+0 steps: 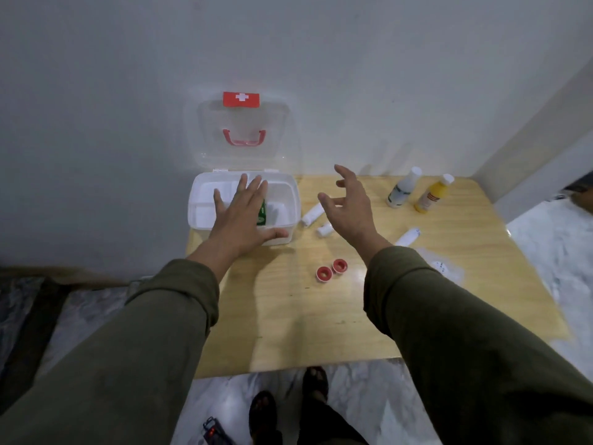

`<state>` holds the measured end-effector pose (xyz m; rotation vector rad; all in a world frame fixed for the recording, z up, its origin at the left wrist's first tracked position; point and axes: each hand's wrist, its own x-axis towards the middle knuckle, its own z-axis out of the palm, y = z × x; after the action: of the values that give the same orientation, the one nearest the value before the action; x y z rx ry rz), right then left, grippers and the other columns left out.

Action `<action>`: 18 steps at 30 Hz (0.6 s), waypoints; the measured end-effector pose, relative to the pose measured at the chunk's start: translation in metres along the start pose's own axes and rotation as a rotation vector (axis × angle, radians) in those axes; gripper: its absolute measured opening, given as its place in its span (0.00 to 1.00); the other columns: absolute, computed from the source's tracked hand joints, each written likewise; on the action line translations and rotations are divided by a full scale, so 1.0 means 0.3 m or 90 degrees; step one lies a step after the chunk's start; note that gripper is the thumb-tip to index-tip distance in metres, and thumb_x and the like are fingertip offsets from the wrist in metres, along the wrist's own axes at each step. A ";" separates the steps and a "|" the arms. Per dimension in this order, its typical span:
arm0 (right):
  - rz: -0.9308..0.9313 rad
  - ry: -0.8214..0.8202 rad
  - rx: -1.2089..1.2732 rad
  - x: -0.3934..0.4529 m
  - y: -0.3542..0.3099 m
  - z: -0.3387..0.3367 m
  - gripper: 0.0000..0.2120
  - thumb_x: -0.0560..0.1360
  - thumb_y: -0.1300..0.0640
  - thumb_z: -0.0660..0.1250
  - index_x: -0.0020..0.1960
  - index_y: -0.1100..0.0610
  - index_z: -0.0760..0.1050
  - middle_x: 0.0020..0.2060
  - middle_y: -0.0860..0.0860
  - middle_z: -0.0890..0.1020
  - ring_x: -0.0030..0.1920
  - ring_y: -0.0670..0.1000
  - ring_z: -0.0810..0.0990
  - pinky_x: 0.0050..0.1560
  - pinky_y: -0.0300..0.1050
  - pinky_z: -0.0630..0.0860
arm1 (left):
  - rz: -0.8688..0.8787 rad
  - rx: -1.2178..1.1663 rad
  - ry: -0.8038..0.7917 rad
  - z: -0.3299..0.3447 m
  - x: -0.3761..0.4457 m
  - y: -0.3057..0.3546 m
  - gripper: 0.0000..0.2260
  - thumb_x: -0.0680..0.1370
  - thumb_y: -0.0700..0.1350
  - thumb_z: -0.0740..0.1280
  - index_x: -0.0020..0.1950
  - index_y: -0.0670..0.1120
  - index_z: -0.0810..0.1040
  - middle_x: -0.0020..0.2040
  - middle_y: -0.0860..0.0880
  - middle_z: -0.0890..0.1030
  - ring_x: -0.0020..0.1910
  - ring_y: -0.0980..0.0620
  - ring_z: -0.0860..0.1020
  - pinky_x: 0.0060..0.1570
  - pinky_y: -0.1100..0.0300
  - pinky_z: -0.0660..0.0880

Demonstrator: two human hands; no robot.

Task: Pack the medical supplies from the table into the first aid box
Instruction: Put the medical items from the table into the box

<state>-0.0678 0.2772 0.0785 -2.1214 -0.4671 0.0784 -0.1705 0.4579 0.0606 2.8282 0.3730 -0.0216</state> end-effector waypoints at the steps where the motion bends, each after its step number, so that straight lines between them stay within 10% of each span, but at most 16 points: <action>1: 0.004 0.000 -0.010 -0.023 0.021 -0.022 0.28 0.74 0.53 0.67 0.71 0.48 0.61 0.62 0.55 0.71 0.52 0.53 0.79 0.52 0.43 0.75 | 0.007 -0.002 0.000 0.010 -0.001 0.032 0.47 0.70 0.69 0.62 0.77 0.49 0.43 0.79 0.52 0.42 0.76 0.53 0.36 0.70 0.37 0.37; 10: 0.074 -0.026 -0.113 -0.182 0.250 -0.191 0.34 0.72 0.51 0.71 0.73 0.50 0.59 0.64 0.57 0.69 0.56 0.53 0.74 0.62 0.55 0.73 | 0.097 0.051 -0.001 0.139 -0.010 0.237 0.41 0.73 0.67 0.57 0.77 0.47 0.45 0.79 0.51 0.44 0.77 0.51 0.38 0.71 0.38 0.40; 18: 0.101 -0.055 -0.168 -0.261 0.444 -0.380 0.39 0.69 0.52 0.74 0.74 0.49 0.57 0.67 0.55 0.67 0.64 0.53 0.70 0.58 0.43 0.66 | 0.143 0.109 -0.042 0.303 -0.047 0.475 0.44 0.72 0.69 0.58 0.77 0.46 0.46 0.79 0.51 0.46 0.77 0.51 0.39 0.71 0.39 0.37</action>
<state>-0.0739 0.0930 0.0248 -2.4197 -0.3748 0.2092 -0.1458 0.2967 0.0141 3.0113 0.0394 -0.1047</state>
